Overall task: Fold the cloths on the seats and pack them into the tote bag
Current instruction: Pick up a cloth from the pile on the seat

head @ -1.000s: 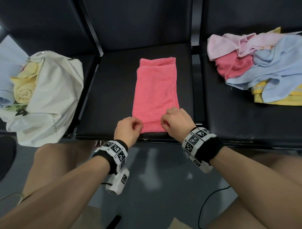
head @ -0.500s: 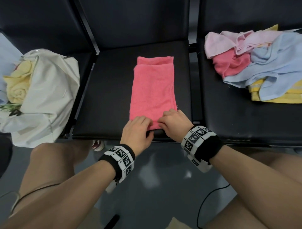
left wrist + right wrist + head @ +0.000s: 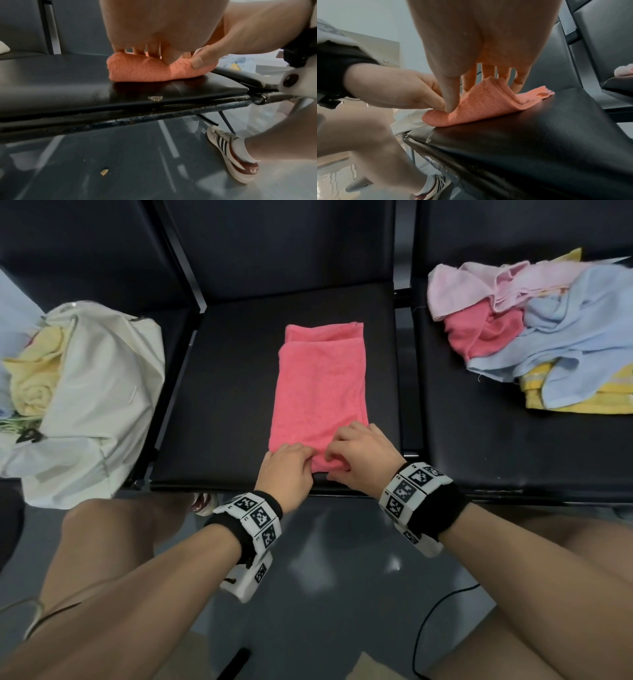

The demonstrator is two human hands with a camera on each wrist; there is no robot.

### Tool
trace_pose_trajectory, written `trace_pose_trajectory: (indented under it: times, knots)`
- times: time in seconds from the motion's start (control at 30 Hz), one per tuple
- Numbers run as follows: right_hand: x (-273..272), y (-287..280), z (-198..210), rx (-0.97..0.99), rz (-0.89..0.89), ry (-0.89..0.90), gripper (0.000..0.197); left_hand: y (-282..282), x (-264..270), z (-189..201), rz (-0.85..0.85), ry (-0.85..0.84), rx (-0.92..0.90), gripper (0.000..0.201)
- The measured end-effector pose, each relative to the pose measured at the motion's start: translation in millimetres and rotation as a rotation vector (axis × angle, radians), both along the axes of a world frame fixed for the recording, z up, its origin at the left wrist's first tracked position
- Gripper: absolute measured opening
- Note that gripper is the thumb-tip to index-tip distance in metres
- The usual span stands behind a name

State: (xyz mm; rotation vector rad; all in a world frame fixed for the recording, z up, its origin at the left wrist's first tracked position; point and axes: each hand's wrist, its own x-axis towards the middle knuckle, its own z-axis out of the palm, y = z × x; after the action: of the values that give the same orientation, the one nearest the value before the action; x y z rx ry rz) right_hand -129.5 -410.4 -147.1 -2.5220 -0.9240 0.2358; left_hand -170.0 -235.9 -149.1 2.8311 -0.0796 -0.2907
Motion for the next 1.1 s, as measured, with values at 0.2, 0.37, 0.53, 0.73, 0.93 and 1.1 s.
trace_pose_trajectory:
  times: [0.2,0.37,0.53,0.73,0.93,1.1]
  knots:
    - [-2,2,0,-0.065,-0.002,0.025,0.025,3,-4,0,0.101,-0.056,-0.158,0.015]
    - [-4,7,-4,-0.058,-0.046,0.011,0.027,6,-6,-5,-0.078,-0.361,0.084,0.015]
    - [-4,8,-8,-0.008,-0.098,-0.061,0.018,4,-13,-6,-0.202,-0.374,0.171,0.021]
    - [-4,10,-5,0.044,-0.082,-0.057,0.016,2,-12,-5,-0.177,-0.325,0.202,0.015]
    - [-2,4,-4,0.005,-0.020,-0.061,0.025,-1,-6,-6,-0.131,-0.221,0.166,0.018]
    - [-2,5,-4,-0.062,-0.003,-0.031,0.032,-5,-5,-5,-0.102,-0.123,0.144,0.021]
